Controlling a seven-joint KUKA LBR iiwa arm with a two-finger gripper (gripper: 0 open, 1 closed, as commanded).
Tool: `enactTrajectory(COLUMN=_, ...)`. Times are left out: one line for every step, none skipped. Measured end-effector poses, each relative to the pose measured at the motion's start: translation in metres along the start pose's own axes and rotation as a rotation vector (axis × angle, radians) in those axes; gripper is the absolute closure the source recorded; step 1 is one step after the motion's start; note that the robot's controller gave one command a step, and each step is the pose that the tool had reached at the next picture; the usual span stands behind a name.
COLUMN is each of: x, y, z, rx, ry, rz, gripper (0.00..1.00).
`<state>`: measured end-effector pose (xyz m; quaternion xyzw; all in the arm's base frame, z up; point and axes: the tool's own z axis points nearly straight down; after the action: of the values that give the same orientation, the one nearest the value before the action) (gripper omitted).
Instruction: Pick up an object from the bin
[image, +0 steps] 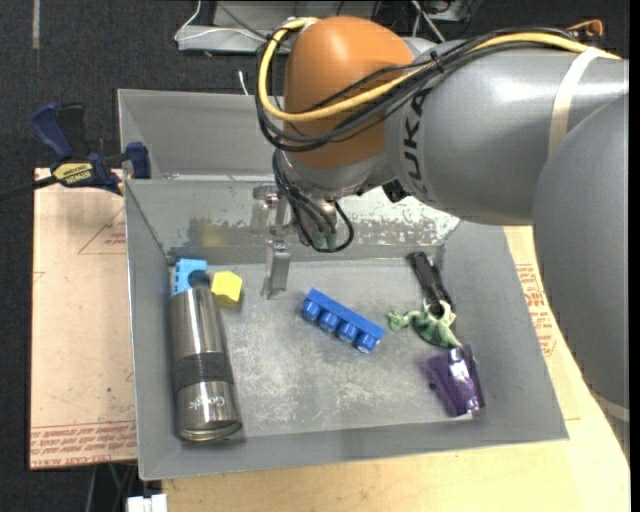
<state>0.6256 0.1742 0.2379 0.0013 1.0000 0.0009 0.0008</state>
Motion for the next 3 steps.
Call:
enactTrajectory(x=0.0, y=0.0, z=0.0, rx=0.0, ry=0.0, rz=0.0, gripper=0.0)
enactTrajectory(x=0.024, y=-0.006, z=0.01, rx=-0.001, ry=-0.006, rz=-0.021, gripper=0.0)
enactTrajectory(x=0.003, y=-0.009, z=0.036, rx=-0.003, ry=-0.012, rz=-0.08, gripper=0.0)
